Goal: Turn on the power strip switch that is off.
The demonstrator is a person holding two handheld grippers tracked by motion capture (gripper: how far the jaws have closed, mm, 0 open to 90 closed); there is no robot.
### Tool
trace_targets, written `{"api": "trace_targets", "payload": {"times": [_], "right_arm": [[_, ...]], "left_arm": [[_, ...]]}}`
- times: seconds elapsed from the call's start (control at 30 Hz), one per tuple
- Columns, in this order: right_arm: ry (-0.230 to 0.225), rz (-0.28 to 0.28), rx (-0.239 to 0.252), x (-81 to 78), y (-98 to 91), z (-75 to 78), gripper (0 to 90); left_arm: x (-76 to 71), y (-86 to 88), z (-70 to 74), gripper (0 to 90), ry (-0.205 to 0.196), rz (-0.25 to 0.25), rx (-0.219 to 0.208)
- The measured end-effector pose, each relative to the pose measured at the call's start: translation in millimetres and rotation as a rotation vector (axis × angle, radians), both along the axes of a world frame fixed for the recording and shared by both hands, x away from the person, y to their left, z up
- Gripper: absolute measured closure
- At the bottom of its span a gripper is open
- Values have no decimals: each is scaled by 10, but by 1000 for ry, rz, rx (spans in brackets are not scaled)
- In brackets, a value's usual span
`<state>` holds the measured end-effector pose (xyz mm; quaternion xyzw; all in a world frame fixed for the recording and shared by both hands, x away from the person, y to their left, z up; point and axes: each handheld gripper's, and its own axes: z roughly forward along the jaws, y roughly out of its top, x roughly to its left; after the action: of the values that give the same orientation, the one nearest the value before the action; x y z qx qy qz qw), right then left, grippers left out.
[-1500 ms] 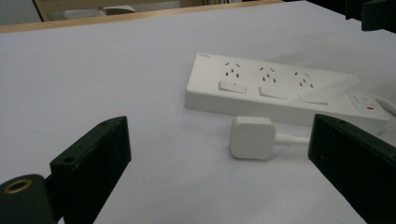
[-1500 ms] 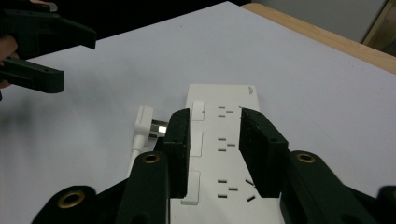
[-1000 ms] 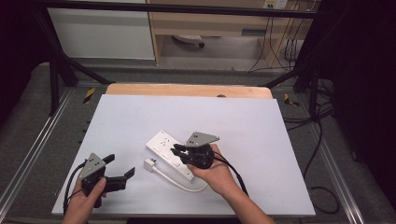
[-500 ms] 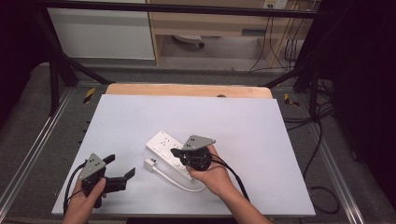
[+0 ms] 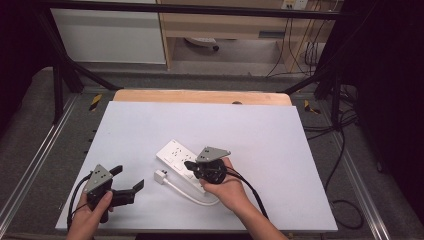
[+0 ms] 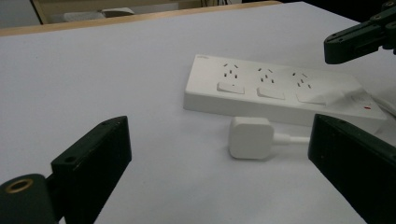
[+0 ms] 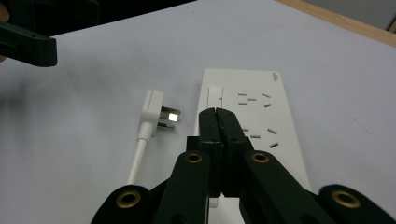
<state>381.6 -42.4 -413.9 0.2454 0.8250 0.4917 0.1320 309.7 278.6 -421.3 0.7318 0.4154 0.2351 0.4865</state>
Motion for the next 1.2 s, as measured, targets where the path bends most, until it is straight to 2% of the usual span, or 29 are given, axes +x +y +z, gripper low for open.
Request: {"api": "trace_targets", "payload": {"times": [0.4,0.8,1.2], "right_arm": [[26,-12,-7,2,-7,-170,900],[25,-16,-13,1,-22,-252,900],[44,-31,-8,-12,-60,-325,900]], "left_arm": [[0,4,1,62,-1,0,-1],[-3,9,0,55,0,6,3],[-4,10,-2,51,3,7,3]]}}
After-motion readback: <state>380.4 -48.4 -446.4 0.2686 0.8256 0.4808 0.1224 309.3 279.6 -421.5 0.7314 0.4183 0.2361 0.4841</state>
